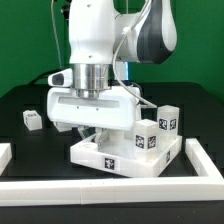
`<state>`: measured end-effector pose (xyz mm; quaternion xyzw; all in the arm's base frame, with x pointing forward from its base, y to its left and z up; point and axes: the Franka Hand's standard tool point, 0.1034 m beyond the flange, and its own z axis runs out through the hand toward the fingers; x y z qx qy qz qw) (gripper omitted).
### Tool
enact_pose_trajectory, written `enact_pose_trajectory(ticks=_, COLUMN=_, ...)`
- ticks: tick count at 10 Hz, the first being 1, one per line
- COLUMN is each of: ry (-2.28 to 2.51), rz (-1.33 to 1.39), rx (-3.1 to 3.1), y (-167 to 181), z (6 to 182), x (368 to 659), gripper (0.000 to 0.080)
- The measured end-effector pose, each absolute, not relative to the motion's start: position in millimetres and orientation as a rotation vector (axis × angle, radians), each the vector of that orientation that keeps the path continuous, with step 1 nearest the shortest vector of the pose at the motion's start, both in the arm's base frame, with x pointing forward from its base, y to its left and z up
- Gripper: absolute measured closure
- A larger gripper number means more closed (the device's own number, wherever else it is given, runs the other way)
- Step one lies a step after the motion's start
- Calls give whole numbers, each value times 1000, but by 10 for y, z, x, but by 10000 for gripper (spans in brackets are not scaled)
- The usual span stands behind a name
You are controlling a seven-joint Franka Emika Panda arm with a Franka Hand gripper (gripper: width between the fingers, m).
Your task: Assemble square table
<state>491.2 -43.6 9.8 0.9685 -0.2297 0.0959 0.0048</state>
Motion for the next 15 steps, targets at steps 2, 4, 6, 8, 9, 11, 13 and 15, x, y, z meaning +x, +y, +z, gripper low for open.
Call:
enact_pose_trajectory(ticks=2, ry=-505, rz=314, rx=3051, y=-460, z=83, x=4914, gripper=736)
enact_pose_trajectory(ticks=4, ry=-261, rz=303, rx=3066, y=-472, z=88, x=4948, gripper=736)
enact_pose_trajectory(ticks=6, ry=244, rz=289, rx=3054, y=-640, z=140, x=5256, gripper=736)
enact_pose_trajectory(ticks=8, ry=468, rz=292, rx=3024, y=-693, z=133, x=5342, gripper=736)
enact_pose_trajectory(ticks=9, ry=566, rz=284, rx=3001, y=-686, z=130, x=5338, gripper=736)
enact_pose_trajectory(ticks=11, ry=688, rz=278, rx=2964, y=-698, z=137, x=5354, gripper=735)
enact_pose_trajectory(ticks=13, ry=942, rz=260, rx=2889, y=-605, z=186, x=5522, gripper=735)
enact_pose_trajectory(ticks=15, ry=1242, rz=296, rx=2751, y=-449, z=193, x=5826, gripper=735)
